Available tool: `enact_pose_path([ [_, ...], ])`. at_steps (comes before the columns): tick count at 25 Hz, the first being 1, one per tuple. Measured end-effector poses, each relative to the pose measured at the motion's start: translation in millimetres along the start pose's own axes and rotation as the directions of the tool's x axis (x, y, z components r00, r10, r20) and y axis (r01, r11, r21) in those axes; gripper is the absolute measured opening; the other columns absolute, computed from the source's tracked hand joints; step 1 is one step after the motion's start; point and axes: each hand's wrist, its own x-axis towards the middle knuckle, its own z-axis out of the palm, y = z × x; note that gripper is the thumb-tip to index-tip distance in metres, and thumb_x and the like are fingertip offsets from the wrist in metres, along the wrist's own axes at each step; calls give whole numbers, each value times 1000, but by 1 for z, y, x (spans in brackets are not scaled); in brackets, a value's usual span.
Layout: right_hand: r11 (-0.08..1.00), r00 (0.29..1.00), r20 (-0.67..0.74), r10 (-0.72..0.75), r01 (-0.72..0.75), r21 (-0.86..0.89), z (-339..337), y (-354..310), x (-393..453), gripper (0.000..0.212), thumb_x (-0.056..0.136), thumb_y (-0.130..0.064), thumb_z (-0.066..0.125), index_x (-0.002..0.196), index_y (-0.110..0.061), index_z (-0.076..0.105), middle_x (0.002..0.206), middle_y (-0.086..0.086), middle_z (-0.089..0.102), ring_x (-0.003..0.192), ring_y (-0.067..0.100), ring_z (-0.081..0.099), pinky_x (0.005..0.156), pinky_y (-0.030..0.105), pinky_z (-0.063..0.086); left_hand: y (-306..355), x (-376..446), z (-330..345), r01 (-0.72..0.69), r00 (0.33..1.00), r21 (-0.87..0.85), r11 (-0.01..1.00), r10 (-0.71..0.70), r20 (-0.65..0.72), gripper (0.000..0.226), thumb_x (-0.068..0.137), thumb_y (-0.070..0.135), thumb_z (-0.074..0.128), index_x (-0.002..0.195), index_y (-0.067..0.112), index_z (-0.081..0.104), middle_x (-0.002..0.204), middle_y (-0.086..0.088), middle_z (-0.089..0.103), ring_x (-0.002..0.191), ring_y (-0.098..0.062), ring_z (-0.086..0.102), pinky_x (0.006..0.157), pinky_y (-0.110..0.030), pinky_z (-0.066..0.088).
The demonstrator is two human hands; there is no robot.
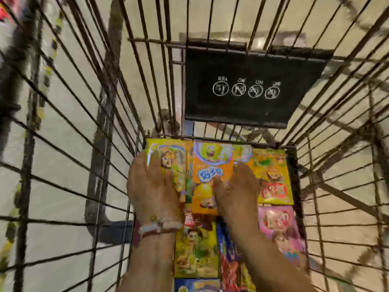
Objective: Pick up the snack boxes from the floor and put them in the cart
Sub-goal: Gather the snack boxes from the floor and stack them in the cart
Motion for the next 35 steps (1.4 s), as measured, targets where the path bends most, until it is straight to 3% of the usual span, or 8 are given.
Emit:
enact_pose_path([
  [3,899,957,68,-281,288,-329,13,-7,0,53,82,-26,38,121,1,59,125,25,57,115,43,54,102,44,40,-6,-15,10,-109,990,120,987,97,104,44,79,27,42,105,1,67,112,-21,65,100,-39,62,87,-42,48],
  [6,846,905,160,-395,426,-320,28,-30,11,55,83,-22,34,129,-3,57,132,23,55,122,41,52,99,50,45,-10,-10,11,-106,976,193,976,65,207,46,82,26,38,109,3,67,119,-19,63,108,-41,60,87,-52,49],
  [10,900,939,155,-306,338,-275,43,-52,31,55,80,-23,34,124,-5,62,128,20,59,120,39,55,93,49,48,-13,6,17,-38,978,190,981,-3,211,47,82,8,59,129,7,56,141,-18,47,132,-43,38,105,-53,34],
  [15,872,929,149,-338,368,-323,41,-51,27,53,84,-23,37,131,-7,56,137,20,52,128,39,48,99,48,43,-4,12,9,9,964,211,977,-65,259,56,97,17,38,150,22,21,159,0,10,146,-23,2,115,-36,4],
  [20,800,883,337,-326,448,-399,12,-63,36,67,90,-42,13,149,-15,29,155,15,25,143,38,20,113,50,25,50,6,-24,56,966,-111,992,-26,257,53,100,24,30,151,21,16,160,-1,4,146,-16,-2,115,-29,-2],
  [23,742,844,409,-346,513,-432,-34,-87,25,63,86,-45,22,144,-25,35,146,8,40,134,33,37,103,46,38,81,5,-77,-95,971,-264,960,147,187,66,84,33,20,149,19,25,158,0,14,146,-17,5,114,-23,-2],
  [27,764,843,222,-489,537,-358,-153,-143,-28,47,86,-29,55,132,-24,48,121,2,58,110,29,54,87,42,46,111,1,-196,-377,909,-344,860,415,42,56,89,30,34,138,5,45,147,-15,39,138,-30,30,113,-29,12],
  [35,603,696,238,-678,711,-361,-360,-241,-194,64,85,-54,51,140,-23,42,130,6,54,119,28,48,97,36,40,93,-74,-467,-747,631,290,598,775,28,70,76,60,36,118,12,64,116,-12,66,105,-33,62,88,-49,47],
])
